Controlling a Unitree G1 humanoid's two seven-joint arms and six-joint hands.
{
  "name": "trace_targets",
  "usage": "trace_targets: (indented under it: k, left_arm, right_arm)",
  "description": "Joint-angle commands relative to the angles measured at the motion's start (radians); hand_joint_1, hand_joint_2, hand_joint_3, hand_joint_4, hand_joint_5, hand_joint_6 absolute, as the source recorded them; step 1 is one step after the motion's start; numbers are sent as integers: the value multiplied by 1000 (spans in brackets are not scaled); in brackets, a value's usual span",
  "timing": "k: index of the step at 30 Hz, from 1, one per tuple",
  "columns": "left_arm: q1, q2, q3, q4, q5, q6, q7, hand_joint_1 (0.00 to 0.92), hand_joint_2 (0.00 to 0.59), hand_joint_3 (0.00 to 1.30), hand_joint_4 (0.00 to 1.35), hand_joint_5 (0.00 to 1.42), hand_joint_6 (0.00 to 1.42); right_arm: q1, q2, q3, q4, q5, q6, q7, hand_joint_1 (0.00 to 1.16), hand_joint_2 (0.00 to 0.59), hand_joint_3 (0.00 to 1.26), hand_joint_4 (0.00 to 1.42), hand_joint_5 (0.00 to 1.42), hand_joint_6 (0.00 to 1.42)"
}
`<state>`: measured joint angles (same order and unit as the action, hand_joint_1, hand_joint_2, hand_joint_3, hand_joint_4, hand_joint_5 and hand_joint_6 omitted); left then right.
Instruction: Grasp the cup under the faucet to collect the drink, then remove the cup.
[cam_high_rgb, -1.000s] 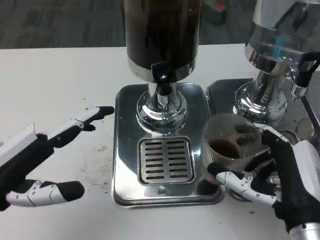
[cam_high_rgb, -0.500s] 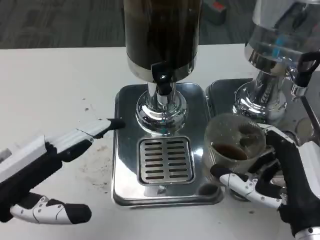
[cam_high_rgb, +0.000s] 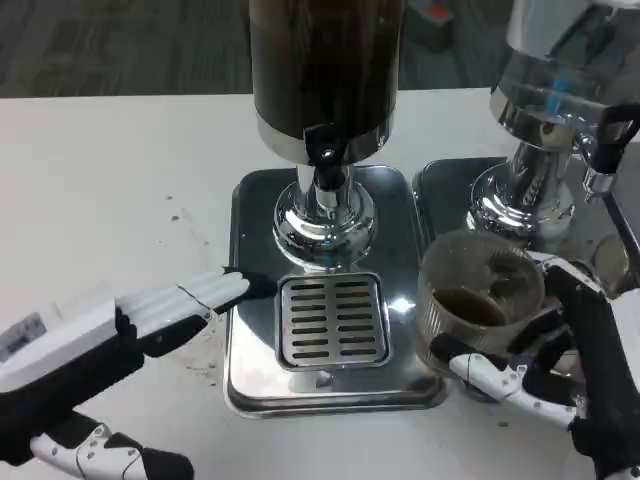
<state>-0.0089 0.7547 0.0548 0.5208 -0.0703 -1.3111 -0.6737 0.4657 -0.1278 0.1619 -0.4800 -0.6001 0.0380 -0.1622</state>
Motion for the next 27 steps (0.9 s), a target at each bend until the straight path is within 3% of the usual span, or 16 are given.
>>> trace_targets:
  k: [1,13,27]
  left_arm:
    - [9,31,-27,-2,9,-24,20,0,87,57,0,32,169]
    - [33,60,-71,-17,5,-51,45,0,92,56,0,31,169]
    - [43,86,-83,-28,3,-58,63,0,92,56,0,31,169]
  right_arm:
    - [16,-1,-12,-49,5,-20,1,770,226,554,591,766,941]
    - [88,-3,-14,-103,7,-31,13,771,226,556,592,766,954]
    - [135,-3,-12,-138,16,-37,33,780,217,556,593,772,965]
